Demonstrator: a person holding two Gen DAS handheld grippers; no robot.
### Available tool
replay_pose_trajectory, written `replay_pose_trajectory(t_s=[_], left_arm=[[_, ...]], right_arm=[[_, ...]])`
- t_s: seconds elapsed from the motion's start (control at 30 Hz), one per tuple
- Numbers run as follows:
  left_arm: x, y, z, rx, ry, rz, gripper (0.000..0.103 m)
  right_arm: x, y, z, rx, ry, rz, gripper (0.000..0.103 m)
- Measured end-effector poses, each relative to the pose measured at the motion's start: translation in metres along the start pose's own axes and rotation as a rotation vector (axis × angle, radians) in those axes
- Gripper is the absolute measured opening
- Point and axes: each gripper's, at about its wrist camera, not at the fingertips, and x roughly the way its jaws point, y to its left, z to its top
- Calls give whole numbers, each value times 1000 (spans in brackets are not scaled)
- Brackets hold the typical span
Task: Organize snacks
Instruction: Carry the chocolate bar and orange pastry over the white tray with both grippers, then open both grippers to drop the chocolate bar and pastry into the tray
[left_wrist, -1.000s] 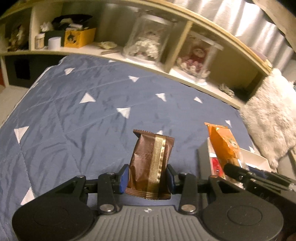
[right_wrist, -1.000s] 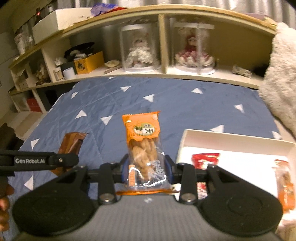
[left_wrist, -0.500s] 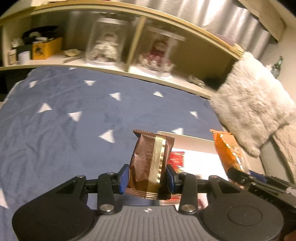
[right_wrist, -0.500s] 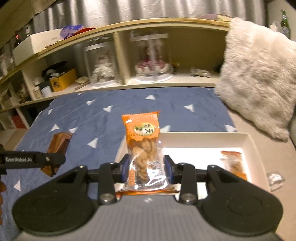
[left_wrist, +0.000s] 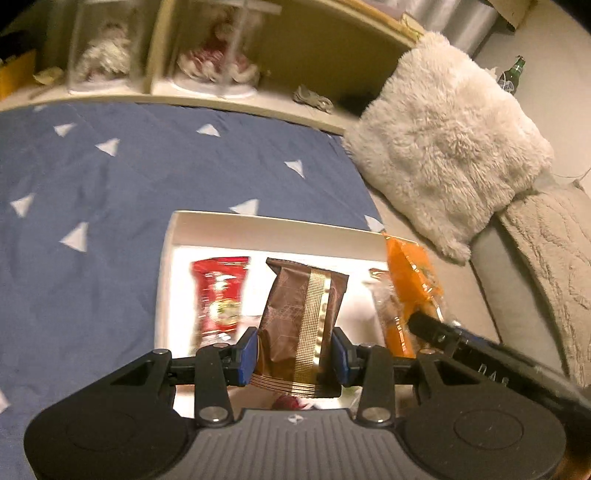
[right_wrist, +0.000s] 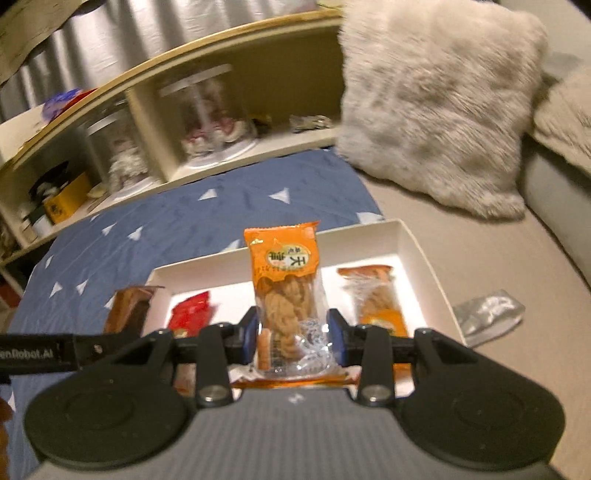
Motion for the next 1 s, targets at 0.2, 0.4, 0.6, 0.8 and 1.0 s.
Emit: replay_pose_trajectory(t_s=[0.2,0.4,0.6,0.8,1.0], left_arm=[[33,-9,21,32,4,-2,43],[64,-12,41,173,25,16,43],[91,-3,51,204,67,4,43],[114,7,46,196,117,-14,43],[125,17,47,187,120,-2,43]], right_arm=[[17,-11,-1,38,22,12,44],[44,-17,3,54,58,31,44],[67,-20,4,64,94,23,44],[85,-19,5,55,135,34,45],[100,-17,1,23,166,7,46]])
